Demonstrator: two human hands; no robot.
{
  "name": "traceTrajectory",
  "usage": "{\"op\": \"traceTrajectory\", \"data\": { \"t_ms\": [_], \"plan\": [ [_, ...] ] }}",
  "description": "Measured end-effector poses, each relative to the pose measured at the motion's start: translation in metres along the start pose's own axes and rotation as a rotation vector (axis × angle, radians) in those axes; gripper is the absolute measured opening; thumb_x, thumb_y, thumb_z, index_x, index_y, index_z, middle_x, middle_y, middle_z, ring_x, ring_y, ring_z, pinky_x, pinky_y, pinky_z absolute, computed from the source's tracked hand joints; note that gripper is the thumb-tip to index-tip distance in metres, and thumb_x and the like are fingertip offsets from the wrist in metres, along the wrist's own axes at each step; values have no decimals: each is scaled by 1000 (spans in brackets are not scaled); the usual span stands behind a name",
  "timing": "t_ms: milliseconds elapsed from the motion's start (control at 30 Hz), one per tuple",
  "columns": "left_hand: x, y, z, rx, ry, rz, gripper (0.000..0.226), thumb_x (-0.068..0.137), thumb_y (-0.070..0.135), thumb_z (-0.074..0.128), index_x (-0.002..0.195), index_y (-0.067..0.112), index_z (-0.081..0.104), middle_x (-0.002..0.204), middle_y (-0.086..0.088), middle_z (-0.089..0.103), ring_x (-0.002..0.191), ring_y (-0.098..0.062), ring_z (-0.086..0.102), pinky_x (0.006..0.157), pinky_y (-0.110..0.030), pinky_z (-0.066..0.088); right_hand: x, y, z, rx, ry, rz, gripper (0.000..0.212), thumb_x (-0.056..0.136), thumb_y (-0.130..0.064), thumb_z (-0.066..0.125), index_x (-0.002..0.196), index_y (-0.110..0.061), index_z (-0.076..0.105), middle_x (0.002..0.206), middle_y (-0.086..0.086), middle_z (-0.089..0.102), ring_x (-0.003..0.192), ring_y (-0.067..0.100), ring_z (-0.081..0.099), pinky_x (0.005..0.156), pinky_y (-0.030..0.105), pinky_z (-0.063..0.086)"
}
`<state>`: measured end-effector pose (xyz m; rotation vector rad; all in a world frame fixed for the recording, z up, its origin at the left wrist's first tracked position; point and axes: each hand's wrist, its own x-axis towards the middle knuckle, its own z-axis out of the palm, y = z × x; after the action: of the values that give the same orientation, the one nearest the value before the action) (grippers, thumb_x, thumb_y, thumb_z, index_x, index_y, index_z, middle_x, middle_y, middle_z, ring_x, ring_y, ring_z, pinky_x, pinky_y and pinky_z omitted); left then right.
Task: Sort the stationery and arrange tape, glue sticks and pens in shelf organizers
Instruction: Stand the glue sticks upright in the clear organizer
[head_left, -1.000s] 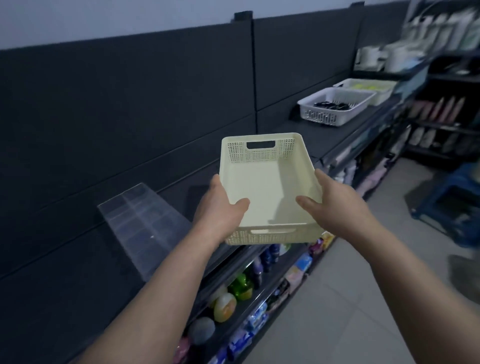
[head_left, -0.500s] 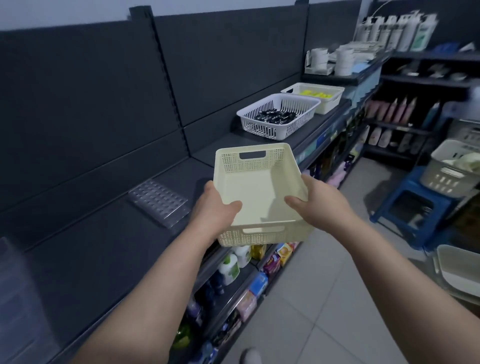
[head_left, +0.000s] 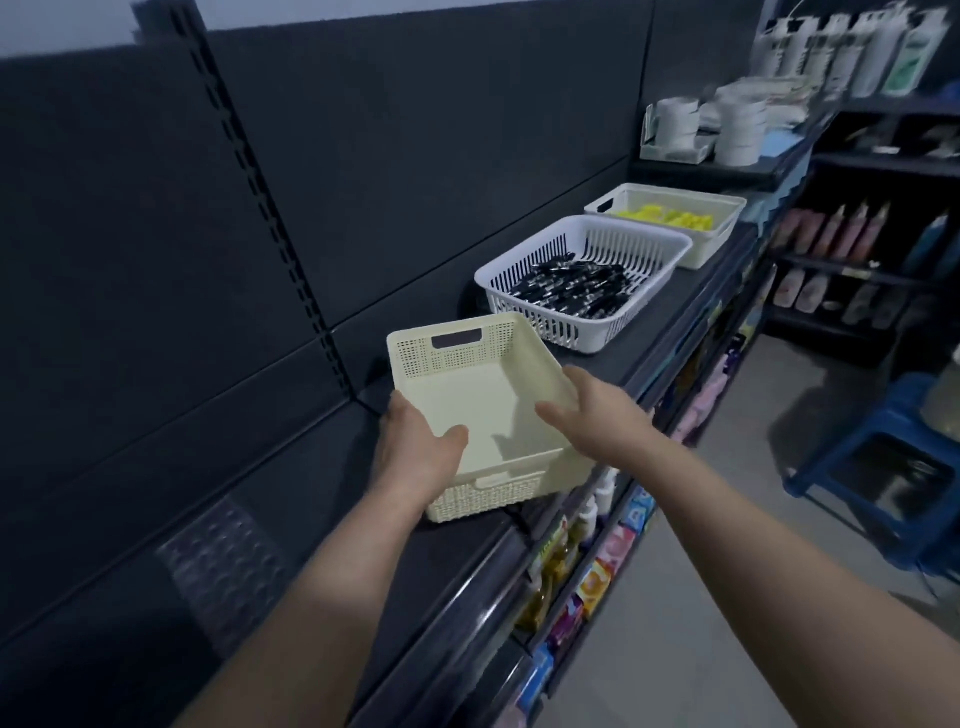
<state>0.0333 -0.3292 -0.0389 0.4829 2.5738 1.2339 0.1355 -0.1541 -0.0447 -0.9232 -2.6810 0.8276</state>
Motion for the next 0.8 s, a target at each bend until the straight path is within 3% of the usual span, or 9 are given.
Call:
{"op": "traceTrajectory", "data": {
  "t_ms": [133,233,300,400,500,667,800],
  "plan": [
    [20,-1,9,98,-24,-59,68,81,31,66,135,5,33,140,-13,41,124,-31,44,100,-46,44,34,-3,-1,-82,26,-104,61,92,-50,49,141,-16,36,129,8,55,112,27,54,81,35,45],
    [33,15,17,337,29,23,76,87,37,60,146,7,23,157,-12,13,144,-30,12,113,-47,27,50,0,-14,-202,125,-220,42,95,-49,44,125,-21,52,119,2,59,102,24,58,74,35,49],
    [40,33,26,426,39,149,68,90,38,56,147,14,28,159,-8,10,146,-24,3,115,-47,20,55,9,-29,-227,170,-263,36,96,-45,43,119,-22,57,114,0,60,98,23,59,68,33,49],
    [50,67,50,478,37,313,47,91,32,54,135,21,47,150,-3,34,139,-21,20,106,-40,32,61,34,-59,-285,190,-280,32,97,-39,42,121,-24,59,118,-1,60,103,23,59,68,34,50],
    [56,104,84,512,56,423,31,90,29,54,121,23,59,127,1,57,120,-22,41,90,-36,41,70,72,-92,-395,157,-280,28,96,-31,43,114,-22,63,113,1,63,100,24,60,72,38,53],
    [69,169,160,533,46,521,28,91,30,53,117,24,63,115,0,64,113,-24,47,81,-34,44,86,153,-144,-458,145,-240,25,96,-29,42,107,-23,64,104,2,64,92,24,61,68,38,54],
    [80,222,224,555,-32,538,28,89,32,57,116,26,63,114,-1,66,113,-25,53,86,-35,46,104,224,-182,-489,135,-173,25,92,-26,43,104,-26,64,99,0,66,91,23,62,65,33,52]
  ]
}}
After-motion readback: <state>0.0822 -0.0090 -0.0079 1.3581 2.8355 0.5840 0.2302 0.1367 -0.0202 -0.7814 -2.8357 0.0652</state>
